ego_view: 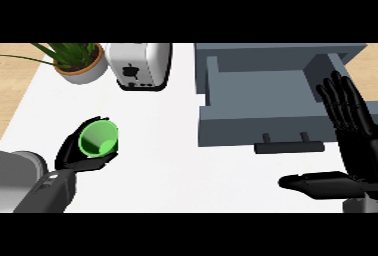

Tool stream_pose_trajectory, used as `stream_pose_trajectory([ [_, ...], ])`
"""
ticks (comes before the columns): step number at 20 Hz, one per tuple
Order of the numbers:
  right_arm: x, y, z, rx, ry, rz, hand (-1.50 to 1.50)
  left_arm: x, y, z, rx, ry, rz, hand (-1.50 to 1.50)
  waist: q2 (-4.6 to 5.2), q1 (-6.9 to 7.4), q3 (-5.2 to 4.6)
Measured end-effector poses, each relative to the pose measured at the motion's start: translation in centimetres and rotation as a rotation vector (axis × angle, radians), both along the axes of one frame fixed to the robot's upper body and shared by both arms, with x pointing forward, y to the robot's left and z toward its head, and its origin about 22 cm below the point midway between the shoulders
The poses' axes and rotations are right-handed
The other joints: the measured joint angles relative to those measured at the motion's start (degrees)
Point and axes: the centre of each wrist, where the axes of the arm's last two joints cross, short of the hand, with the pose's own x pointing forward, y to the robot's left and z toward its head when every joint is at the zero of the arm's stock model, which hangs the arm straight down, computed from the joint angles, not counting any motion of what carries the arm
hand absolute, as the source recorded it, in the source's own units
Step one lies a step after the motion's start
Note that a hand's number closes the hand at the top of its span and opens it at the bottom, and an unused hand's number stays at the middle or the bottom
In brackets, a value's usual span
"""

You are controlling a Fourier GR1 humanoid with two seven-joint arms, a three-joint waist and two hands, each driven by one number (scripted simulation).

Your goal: Pick up the cup, place it into the drawer and close the drawer

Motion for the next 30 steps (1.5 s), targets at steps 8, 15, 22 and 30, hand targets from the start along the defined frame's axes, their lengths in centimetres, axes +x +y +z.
stream_pose_trajectory([
  [8,0.2,-0.1,-0.1,-0.004,0.006,0.000,-1.50,1.0,-2.1,0.1,-0.105,-0.009,-0.072,1.50,-0.07,0.15,0.00],
  [15,0.0,-1.0,0.4,-0.015,0.004,-0.019,-1.50,-0.3,-2.1,-0.8,-0.150,-0.109,0.165,1.50,-0.24,0.69,0.07],
  [22,0.3,-1.0,-0.2,-0.011,0.009,-0.031,-1.50,0.6,-2.8,-0.2,-0.155,-0.204,0.260,1.50,-0.49,1.20,0.19],
  [30,0.0,-2.0,0.0,-0.015,0.018,-0.051,-1.50,5.0,-5.6,4.1,-0.152,-0.346,0.148,1.50,-1.05,1.94,0.34],
])
